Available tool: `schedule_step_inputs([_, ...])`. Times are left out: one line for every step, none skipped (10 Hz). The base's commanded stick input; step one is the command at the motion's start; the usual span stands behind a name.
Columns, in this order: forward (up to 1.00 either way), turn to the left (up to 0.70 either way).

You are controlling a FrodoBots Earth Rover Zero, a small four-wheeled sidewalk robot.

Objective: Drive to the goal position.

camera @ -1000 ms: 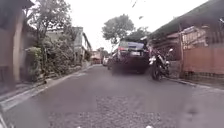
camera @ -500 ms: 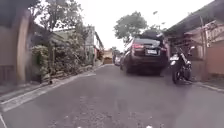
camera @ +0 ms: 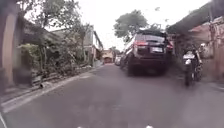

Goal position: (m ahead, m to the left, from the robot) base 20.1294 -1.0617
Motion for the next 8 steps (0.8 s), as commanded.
schedule_step_inputs([1.00,0.03])
schedule_step_inputs([1.00,0.03])
schedule_step_inputs([1.00,0.03])
schedule_step_inputs([1.00,0.03])
schedule_step_inputs([1.00,0.03])
schedule_step_inputs([1.00,0.02])
schedule_step_inputs([1.00,0.02])
schedule_step_inputs([1.00,0.03])
